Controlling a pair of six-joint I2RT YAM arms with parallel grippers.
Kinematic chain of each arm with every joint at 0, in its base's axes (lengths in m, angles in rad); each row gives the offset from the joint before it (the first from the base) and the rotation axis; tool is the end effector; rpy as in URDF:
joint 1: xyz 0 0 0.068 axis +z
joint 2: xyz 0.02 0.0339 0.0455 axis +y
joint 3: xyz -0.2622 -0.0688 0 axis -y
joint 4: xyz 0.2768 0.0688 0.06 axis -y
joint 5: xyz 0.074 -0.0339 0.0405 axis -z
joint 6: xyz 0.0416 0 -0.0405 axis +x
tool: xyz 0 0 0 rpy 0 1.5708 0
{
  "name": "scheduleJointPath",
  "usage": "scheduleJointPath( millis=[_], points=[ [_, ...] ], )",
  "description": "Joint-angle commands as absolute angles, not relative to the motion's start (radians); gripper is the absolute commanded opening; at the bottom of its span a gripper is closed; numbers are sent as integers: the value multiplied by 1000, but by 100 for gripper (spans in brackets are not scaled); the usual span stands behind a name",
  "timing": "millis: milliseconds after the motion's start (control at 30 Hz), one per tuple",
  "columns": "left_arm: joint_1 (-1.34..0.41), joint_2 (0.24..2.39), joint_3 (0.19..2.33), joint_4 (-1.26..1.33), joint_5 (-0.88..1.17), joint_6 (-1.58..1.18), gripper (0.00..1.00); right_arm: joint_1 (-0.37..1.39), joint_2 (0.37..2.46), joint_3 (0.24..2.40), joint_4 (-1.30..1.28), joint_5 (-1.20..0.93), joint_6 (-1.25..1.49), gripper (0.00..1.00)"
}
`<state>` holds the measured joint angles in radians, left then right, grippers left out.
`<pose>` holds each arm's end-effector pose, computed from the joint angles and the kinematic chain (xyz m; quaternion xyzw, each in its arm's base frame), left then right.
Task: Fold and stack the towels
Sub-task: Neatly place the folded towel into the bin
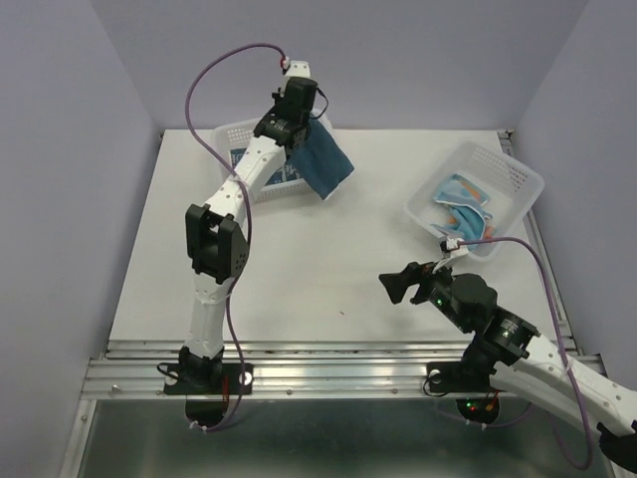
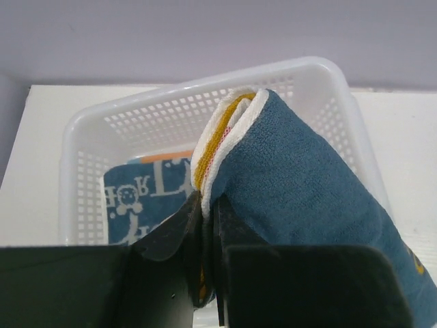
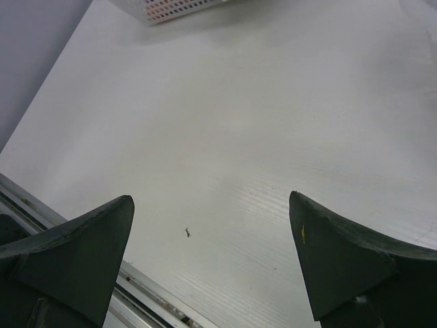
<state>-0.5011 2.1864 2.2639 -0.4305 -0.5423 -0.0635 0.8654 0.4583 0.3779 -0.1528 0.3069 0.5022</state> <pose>0.4888 -0.2433 0.3709 0.0220 0.8047 0.0575 0.5905 0.1238 0.1260 0.2408 -0.0468 0.7797 0.2941 0.5508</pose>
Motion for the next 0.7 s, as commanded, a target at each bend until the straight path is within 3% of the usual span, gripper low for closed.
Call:
scheduleJointPath(
  millis=[0,267,667],
  points=[
    [-442,2177,2335,-362,-477,-78,0,873,456,367,-126,344,509,100],
    [-327,2217,2319,-328,-365,-155,0,873,474,370,-109,359,505,100],
    [-311,2186,2278,-256,-154,-227,0,871,469,370,-103,376,491,100]
  ],
)
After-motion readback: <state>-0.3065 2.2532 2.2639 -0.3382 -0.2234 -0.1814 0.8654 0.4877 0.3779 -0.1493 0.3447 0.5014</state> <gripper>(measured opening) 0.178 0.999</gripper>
